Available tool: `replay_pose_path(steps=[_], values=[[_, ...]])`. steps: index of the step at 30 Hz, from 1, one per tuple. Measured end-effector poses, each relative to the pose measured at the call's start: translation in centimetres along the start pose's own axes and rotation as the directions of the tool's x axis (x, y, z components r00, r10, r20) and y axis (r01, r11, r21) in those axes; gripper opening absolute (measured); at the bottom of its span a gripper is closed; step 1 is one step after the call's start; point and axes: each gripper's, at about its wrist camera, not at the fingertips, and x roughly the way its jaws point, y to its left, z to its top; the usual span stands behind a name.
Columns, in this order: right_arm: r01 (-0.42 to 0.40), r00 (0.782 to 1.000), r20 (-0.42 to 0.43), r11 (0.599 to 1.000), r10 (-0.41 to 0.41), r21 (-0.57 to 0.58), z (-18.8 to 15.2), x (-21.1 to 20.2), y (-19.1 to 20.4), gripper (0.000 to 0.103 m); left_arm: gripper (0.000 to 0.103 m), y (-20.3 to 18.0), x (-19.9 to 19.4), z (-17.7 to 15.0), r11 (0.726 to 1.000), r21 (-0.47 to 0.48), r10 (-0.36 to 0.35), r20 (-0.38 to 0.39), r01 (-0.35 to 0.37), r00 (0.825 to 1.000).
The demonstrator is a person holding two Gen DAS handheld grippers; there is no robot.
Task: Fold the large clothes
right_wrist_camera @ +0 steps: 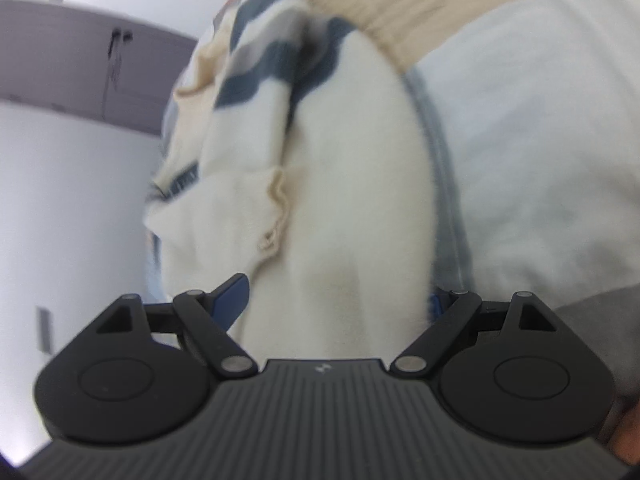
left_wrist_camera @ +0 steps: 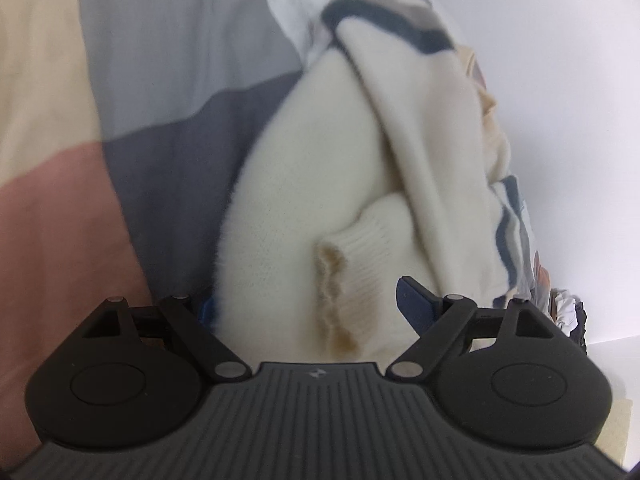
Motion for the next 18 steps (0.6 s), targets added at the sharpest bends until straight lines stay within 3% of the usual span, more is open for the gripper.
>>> replay_pose_path(steps=[2, 3, 5, 6, 7, 10, 14, 18], values=[[0.031, 0.999, 0.011, 0.999, -0.031, -0.020, -0.1, 0.6, 0.3, 0.083, 0.089, -0.2, 0.7, 0.3, 1.000, 0.002, -0.014, -0.006, 0.014, 1.000], [0.051, 0.999, 0.017, 0.998, -0.051, -0.030, 0.0, 0.8, 0.4, 0.076, 0.089, -0.4, 0.9, 0.5, 1.000, 0.005, -0.013, -0.009, 0.013, 1.000], [0.086, 0.996, 0.033, 0.996, -0.085, -0.036, 0.1, 1.0, 0.6, 0.050, 0.087, -0.4, 1.0, 0.8, 1.000, -0.001, -0.020, -0.012, 0.020, 1.000], [0.088, 0.996, 0.038, 0.996, -0.087, -0.032, 0.1, 0.8, 0.4, 0.039, 0.082, -0.5, 1.0, 0.8, 1.000, 0.005, -0.018, -0.013, 0.018, 1.000], [0.059, 0.997, 0.041, 0.998, -0.058, -0.012, 0.2, 0.7, 0.2, 0.024, 0.068, -0.6, 0.9, 0.8, 1.000, 0.006, -0.018, -0.013, 0.018, 1.000], [-0.036, 0.997, 0.073, 0.998, 0.039, -0.044, 0.1, -0.1, 1.5, 0.020, 0.040, -0.3, 0.6, 1.2, 0.997, -0.047, -0.057, -0.030, 0.056, 0.998], [-0.176, 0.970, 0.140, 0.972, 0.198, -0.154, -0.1, -2.9, 4.6, 0.017, 0.030, -1.9, -1.4, 1.2, 0.991, -0.003, -0.133, -0.002, 0.133, 0.991], [-0.293, 0.931, 0.166, 0.937, 0.325, -0.192, 0.6, -6.3, 6.0, 0.016, 0.027, -3.2, -5.1, 1.1, 0.971, 0.041, -0.237, 0.067, 0.235, 0.969]])
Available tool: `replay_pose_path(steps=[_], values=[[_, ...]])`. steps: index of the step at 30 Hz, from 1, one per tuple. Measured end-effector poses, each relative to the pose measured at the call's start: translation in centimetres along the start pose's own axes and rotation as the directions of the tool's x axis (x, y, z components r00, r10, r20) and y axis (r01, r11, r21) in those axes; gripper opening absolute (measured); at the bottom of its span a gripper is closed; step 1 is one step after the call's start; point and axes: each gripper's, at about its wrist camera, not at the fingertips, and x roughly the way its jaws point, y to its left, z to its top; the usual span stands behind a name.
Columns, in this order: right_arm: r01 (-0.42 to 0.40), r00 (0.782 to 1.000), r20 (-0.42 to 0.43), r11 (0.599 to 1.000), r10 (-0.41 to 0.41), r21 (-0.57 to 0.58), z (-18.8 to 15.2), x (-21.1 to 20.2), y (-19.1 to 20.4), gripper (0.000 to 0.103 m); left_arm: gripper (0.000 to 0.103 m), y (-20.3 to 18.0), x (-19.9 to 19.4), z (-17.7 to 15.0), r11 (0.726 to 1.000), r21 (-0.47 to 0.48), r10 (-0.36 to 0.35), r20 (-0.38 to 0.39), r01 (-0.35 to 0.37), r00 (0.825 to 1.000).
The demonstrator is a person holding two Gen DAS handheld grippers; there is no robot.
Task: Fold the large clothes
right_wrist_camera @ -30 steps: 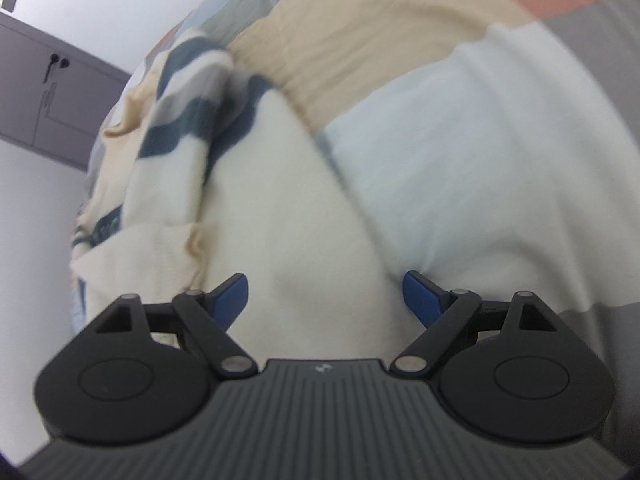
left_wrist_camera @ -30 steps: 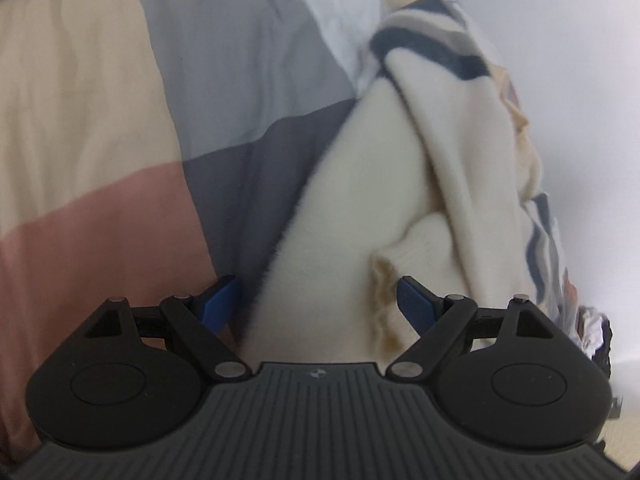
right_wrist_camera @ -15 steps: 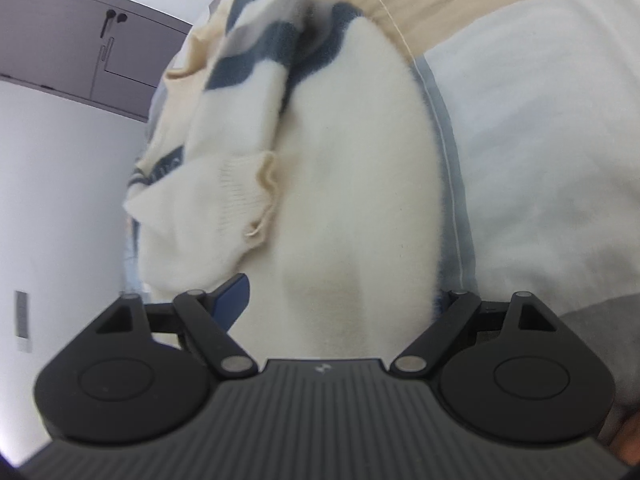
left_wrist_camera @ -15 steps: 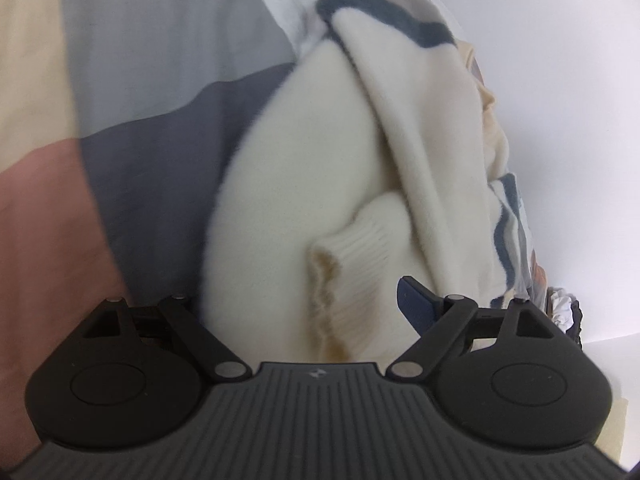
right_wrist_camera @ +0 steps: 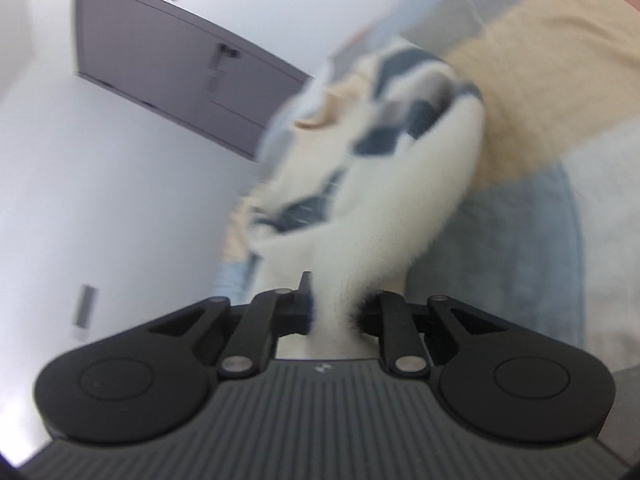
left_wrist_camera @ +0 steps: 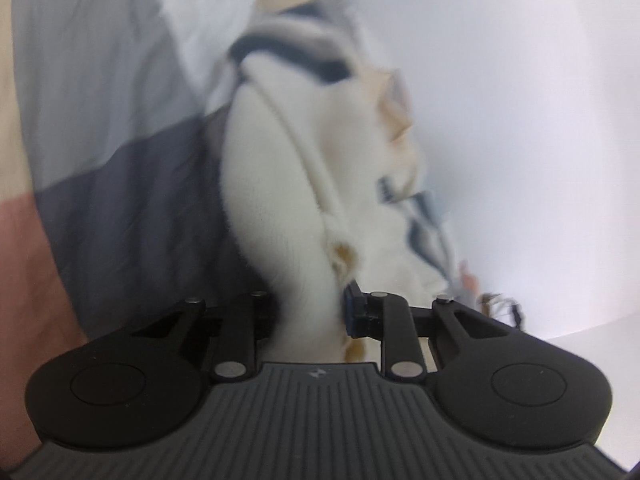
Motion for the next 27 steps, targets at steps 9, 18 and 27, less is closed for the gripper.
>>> replay_pose_path(steps=[9, 18, 27], values=[[-0.246, 0.964, 0.092, 0.969, 0.248, -0.026, 2.2, -6.5, 5.2, 0.016, 0.026, -3.3, -9.0, 0.7, 0.973, -0.002, -0.228, 0.138, 0.231, 0.964], [-0.300, 0.947, 0.099, 0.951, 0.306, -0.070, -0.1, -13.4, 7.0, 0.016, 0.026, -4.5, -15.5, -4.5, 0.950, 0.091, -0.311, 0.184, 0.299, 0.932], [-0.140, 0.986, 0.093, 0.989, 0.136, 0.038, 2.8, -9.5, 3.4, 0.017, 0.028, -3.4, -9.8, -1.9, 0.970, 0.036, -0.244, 0.124, 0.241, 0.962]])
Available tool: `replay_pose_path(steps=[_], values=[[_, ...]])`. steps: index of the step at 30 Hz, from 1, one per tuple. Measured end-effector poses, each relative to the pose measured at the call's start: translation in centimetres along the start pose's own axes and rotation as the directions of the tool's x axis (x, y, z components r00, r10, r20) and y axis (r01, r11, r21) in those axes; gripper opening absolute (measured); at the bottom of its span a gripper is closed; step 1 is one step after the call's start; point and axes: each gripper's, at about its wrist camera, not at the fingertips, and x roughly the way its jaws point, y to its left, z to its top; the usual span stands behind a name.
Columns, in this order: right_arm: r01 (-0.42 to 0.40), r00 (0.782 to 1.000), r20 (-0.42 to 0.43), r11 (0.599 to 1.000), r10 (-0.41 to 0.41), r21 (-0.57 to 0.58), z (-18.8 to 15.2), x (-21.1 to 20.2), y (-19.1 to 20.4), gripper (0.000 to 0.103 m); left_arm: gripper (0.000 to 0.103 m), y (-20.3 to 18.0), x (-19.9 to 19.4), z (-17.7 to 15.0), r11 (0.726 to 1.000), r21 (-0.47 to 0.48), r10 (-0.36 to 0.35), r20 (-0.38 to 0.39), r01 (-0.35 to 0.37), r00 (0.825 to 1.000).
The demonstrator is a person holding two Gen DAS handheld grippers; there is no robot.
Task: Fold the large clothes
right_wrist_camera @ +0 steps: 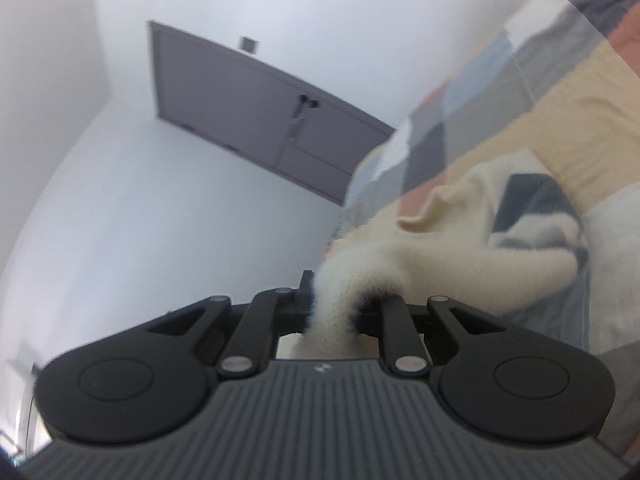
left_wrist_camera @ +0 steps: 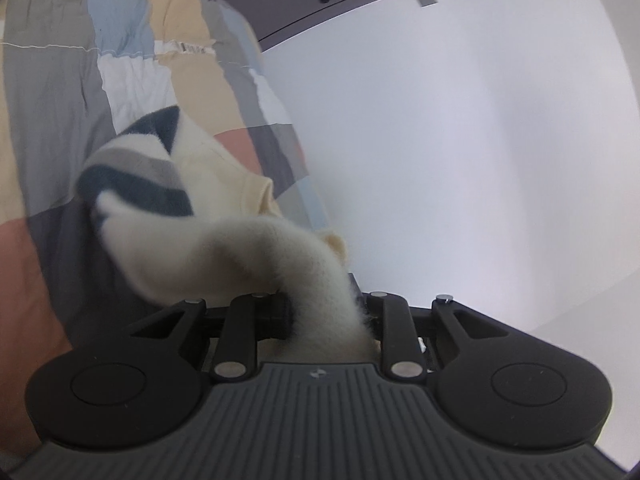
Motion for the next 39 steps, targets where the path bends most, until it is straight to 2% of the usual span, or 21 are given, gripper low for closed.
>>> replay_pose_path(steps=[7, 11, 13, 17, 19, 21, 25, 32, 36, 37, 38, 39], values=[[0.117, 0.993, 0.027, 0.993, -0.118, 0.026, 4.5, 8.4, -1.8, 0.017, 0.028, 0.4, 7.6, 5.4, 0.987, 0.052, 0.148, 0.028, -0.149, 0.989], [0.168, 0.985, 0.031, 0.985, -0.169, 0.030, 6.0, 12.9, -3.7, 0.017, 0.029, 2.3, 12.8, 8.2, 0.977, 0.094, 0.191, 0.034, -0.194, 0.981], [0.177, 0.983, 0.031, 0.983, -0.179, 0.040, 6.5, 14.6, -5.2, 0.017, 0.029, 3.7, 14.8, 9.1, 0.970, 0.129, 0.203, 0.037, -0.206, 0.978], [0.197, 0.979, 0.037, 0.977, -0.200, 0.077, 6.6, 17.4, -8.6, 0.017, 0.029, 7.4, 17.7, 9.8, 0.976, 0.111, 0.183, 0.045, -0.187, 0.982], [0.227, 0.973, 0.029, 0.970, -0.230, 0.085, 6.6, 18.8, -10.1, 0.017, 0.029, 8.8, 19.3, 10.2, 0.973, 0.118, 0.196, 0.038, -0.199, 0.980], [0.287, 0.957, 0.028, 0.955, -0.290, 0.080, 6.8, 20.1, -11.4, 0.017, 0.029, 9.7, 20.7, 10.6, 0.968, 0.143, 0.205, 0.032, -0.207, 0.978], [0.348, 0.936, 0.009, 0.932, -0.351, 0.104, 6.8, 22.4, -14.0, 0.018, 0.029, 11.2, 22.8, 11.1, 0.964, 0.154, 0.215, 0.021, -0.216, 0.976], [0.346, 0.937, 0.017, 0.935, -0.348, 0.078, 6.2, 23.3, -15.2, 0.018, 0.029, 11.0, 23.3, 11.1, 0.959, 0.187, 0.215, 0.013, -0.214, 0.977], [0.306, 0.952, 0.000, 0.947, -0.308, 0.097, 5.9, 22.2, -14.8, 0.023, 0.048, 9.9, 22.3, 11.0, 0.964, 0.201, 0.180, -0.011, -0.174, 0.984], [0.305, 0.952, -0.013, 0.948, -0.305, 0.092, 5.9, 22.0, -14.4, 0.031, 0.051, 9.4, 21.7, 10.7, 0.961, 0.209, 0.182, -0.002, -0.178, 0.983], [0.302, 0.953, -0.022, 0.950, -0.301, 0.077, 5.7, 21.6, -13.8, 0.045, 0.054, 8.8, 21.1, 10.3, 0.955, 0.222, 0.199, 0.016, -0.198, 0.980], [0.303, 0.953, -0.016, 0.951, -0.302, 0.060, 5.5, 21.2, -13.0, 0.049, 0.062, 8.1, 20.5, 9.8, 0.945, 0.242, 0.217, 0.036, -0.220, 0.975]])
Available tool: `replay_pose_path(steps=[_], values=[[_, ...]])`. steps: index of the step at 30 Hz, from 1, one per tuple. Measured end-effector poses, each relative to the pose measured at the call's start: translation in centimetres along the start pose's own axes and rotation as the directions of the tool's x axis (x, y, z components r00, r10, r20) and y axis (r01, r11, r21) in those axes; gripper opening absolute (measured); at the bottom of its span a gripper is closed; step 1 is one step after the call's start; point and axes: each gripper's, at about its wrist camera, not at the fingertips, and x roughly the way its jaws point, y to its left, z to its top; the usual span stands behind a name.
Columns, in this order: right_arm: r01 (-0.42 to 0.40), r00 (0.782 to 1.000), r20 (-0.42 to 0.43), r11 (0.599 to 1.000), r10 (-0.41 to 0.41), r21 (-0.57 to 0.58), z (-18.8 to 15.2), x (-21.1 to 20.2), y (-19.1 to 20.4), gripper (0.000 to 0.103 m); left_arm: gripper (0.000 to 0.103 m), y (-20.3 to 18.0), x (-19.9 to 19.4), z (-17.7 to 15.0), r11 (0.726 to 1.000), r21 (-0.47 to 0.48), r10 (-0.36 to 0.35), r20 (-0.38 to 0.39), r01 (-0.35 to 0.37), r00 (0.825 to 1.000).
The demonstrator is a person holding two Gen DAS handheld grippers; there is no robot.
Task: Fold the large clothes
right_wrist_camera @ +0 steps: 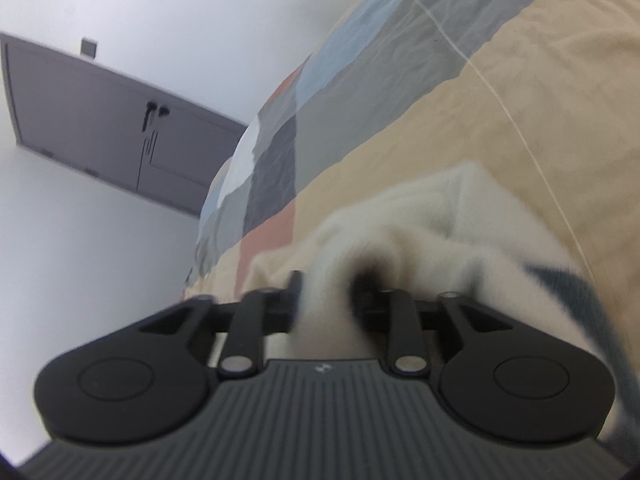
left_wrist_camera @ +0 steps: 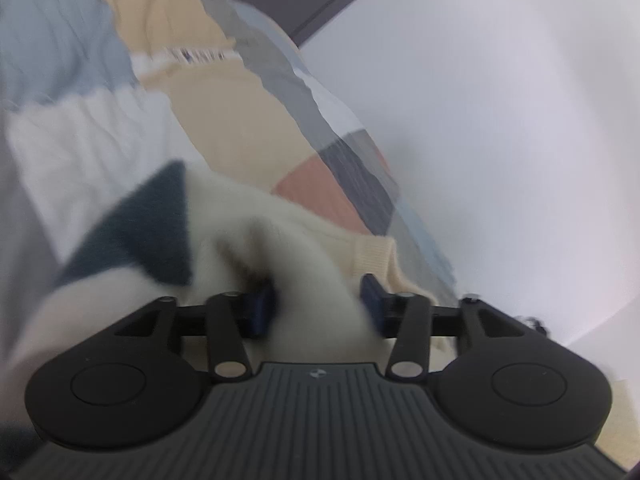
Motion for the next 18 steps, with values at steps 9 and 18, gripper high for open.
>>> replay_pose_path(steps=[9, 18], values=[[0.057, 0.998, 0.038, 0.977, -0.051, -0.204, -3.1, -6.7, 3.7, 0.050, 0.069, -3.4, -6.8, -3.8, 0.984, 0.144, 0.104, 0.035, -0.108, 0.994], [0.070, 0.997, 0.051, 0.913, -0.054, -0.403, -6.7, -10.9, 6.9, 0.050, 0.069, -7.7, -10.0, -7.5, 0.938, 0.320, 0.135, 0.021, -0.134, 0.991]])
